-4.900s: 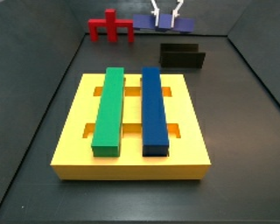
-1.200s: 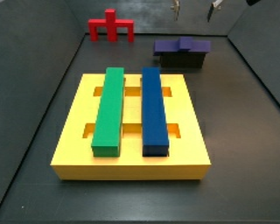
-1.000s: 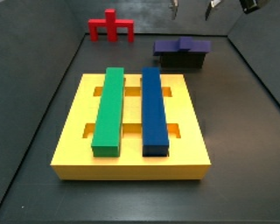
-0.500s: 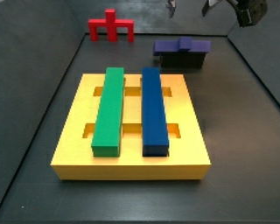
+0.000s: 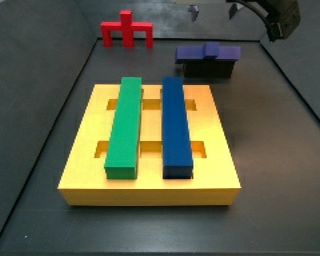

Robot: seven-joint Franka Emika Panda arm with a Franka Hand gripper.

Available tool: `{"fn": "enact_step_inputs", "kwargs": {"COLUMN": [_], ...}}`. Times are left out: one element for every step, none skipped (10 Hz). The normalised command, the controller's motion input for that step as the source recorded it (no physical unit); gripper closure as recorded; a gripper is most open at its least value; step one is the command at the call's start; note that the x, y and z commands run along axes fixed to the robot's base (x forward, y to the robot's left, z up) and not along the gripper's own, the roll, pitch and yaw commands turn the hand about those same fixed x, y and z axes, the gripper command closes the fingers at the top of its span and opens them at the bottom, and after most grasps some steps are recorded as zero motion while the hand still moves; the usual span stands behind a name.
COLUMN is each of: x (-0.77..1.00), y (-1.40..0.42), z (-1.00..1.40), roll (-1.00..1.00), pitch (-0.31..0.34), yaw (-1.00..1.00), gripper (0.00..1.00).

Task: Pick up the purple object. Move up. Place the purple object on the fixture. Regrasp the purple object. Move to above the board. Insert the purple object.
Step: Regrasp the purple object.

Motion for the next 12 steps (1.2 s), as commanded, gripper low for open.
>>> {"fn": "enact_step_inputs", "kwargs": {"x": [0.00,0.00,0.00,0.00,0.00,0.00,0.00,0.01,0.01,0.05,0.12,0.29], "y": [-0.09,-0.08,-0.05,-0.10,-0.28,-0.12,-0.11,-0.16,-0.16,-0.17,-0.26,-0.21], "z": [-0.29,-0.29,-0.27,-0.17,-0.20,-0.23,-0.25,-0.23,-0.24,-0.20,-0.14,0.00], "roll": [0.77,0.78,0.65,0.51,0.48,0.21,0.18,0.32,0.39,0.43,0.47,0.30], "pitch": [0.123,0.100,0.103,0.109,0.080,0.051,0.060,0.134,0.149,0.191,0.237,0.303], "yaw": [0.13,0.17,0.13,0.07,0.00,0.00,0.00,0.00,0.00,0.00,0.00,0.00], "gripper": [0.00,0.00,0.00,0.00,0.00,0.00,0.00,0.00,0.00,0.00,0.00,0.00]}}
